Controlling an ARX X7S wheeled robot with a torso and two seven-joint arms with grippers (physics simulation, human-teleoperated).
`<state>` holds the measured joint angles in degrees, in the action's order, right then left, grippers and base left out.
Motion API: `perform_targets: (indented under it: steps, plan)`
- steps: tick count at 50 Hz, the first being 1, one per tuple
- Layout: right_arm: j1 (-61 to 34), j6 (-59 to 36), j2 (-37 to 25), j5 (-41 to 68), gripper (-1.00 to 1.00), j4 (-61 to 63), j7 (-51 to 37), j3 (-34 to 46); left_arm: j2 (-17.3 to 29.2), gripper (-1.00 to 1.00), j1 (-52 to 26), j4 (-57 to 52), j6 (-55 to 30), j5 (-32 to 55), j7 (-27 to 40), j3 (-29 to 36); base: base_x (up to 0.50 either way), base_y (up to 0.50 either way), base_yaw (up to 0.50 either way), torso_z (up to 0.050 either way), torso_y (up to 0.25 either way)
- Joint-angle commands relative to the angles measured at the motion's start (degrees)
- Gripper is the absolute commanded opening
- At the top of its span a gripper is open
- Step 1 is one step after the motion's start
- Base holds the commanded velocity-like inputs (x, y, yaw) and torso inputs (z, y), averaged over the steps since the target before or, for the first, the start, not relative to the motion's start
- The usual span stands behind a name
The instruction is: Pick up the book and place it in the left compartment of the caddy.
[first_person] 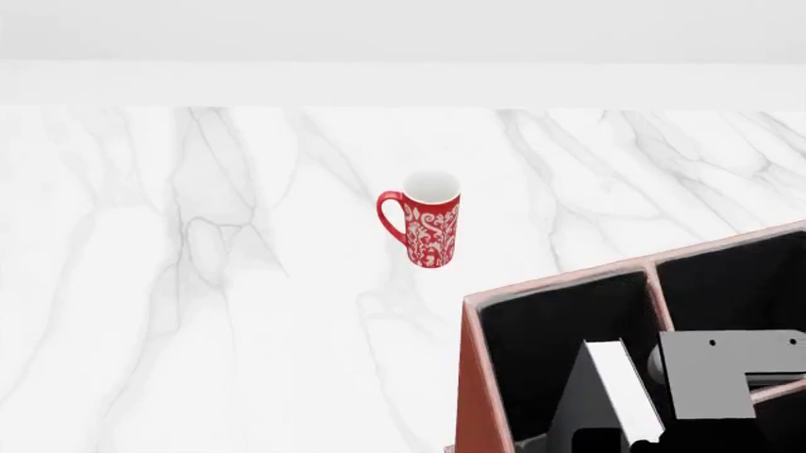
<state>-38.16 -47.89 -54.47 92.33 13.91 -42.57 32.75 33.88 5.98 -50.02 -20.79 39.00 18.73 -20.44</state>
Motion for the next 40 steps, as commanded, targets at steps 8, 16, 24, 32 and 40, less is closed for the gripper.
perform_targets:
  steps: [8, 16, 24, 32, 40]
  plan:
    - [-1.2, -1.0, 1.2, -6.8, -1.0, 1.3, 0.5, 1.0, 0.1, 1.0, 0.2, 0.1, 0.3, 0.0, 0.1, 0.1, 0.0, 0.0, 0.0, 0.0, 0.001]
    - [-1.0, -1.0, 1.8, -7.7, -1.0, 1.1, 0.9, 1.7, 0.3, 1.0, 0.2, -0.1, 0.3, 0.3, 0.2, -0.1, 0.0, 0.0, 0.0, 0.001, 0.001]
    - [-0.2, -0.4, 1.8, -8.6, -1.0, 0.7, 1.4, 2.0, 0.3, 1.0, 0.4, 0.0, 0.5, 0.1, 0.2, 0.1, 0.0, 0.0, 0.0, 0.0, 0.001]
    - [0.1, -0.1, 2.3, -9.6, -1.0, 0.0, 1.6, 2.5, 0.4, 1.0, 0.3, 0.1, 0.6, 0.2, 0.3, 0.1, 0.0, 0.0, 0.0, 0.0, 0.0]
    - [0.2, -0.1, 2.8, -10.3, -1.0, -0.4, 2.0, 2.9, 0.5, 1.0, 0.4, 0.0, 0.7, 0.2, 0.4, 0.3, 0.0, 0.0, 0.0, 0.0, 0.001]
